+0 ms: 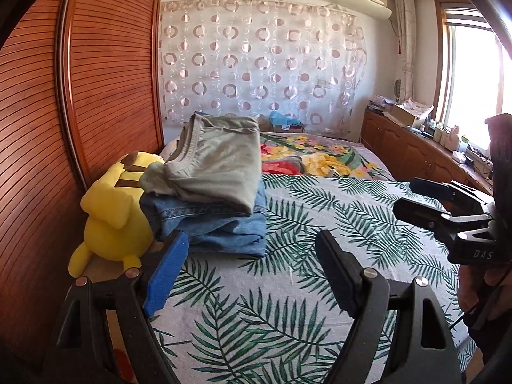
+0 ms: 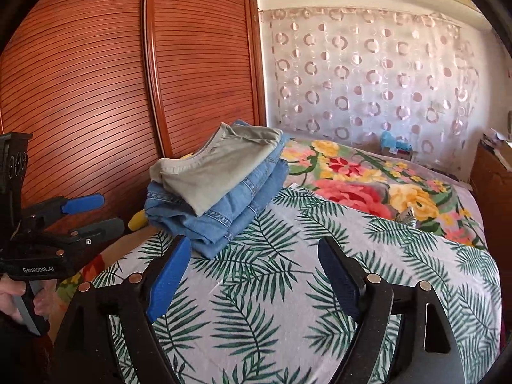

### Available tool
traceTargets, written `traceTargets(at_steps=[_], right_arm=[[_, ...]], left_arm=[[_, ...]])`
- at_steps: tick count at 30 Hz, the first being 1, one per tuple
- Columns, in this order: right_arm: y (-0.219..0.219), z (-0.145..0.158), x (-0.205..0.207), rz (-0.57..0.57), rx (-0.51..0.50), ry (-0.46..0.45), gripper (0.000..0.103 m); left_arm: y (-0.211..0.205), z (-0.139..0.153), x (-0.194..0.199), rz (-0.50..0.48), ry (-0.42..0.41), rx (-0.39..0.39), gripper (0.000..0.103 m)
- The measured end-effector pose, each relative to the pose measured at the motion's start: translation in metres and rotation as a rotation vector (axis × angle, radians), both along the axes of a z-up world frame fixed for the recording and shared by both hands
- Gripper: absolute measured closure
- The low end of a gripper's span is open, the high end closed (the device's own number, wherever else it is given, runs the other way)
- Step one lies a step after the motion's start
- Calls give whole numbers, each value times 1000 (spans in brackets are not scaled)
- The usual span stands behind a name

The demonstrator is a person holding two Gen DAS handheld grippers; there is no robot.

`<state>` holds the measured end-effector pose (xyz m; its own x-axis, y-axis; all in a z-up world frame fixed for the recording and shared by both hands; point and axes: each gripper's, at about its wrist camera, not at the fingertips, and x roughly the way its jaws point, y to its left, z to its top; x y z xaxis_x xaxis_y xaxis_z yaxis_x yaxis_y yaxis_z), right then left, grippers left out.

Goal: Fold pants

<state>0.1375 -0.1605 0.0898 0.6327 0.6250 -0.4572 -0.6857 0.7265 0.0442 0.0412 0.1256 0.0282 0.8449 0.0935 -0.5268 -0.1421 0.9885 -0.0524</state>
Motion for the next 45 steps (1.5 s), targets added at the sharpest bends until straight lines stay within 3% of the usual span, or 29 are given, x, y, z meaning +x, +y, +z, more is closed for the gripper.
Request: traceTargets(at_steps=[16, 28, 45], right_arm=[[-71, 20, -65, -165, 27, -53, 18], [-113, 11, -95, -331, 55, -44, 15], [-114, 16, -119, -429, 72, -66, 15]], left_arm=[[-58, 15, -20, -99, -18, 4, 21], [-105, 22, -14, -187, -24, 11, 21], [-134, 47, -9, -229, -74, 7, 21]])
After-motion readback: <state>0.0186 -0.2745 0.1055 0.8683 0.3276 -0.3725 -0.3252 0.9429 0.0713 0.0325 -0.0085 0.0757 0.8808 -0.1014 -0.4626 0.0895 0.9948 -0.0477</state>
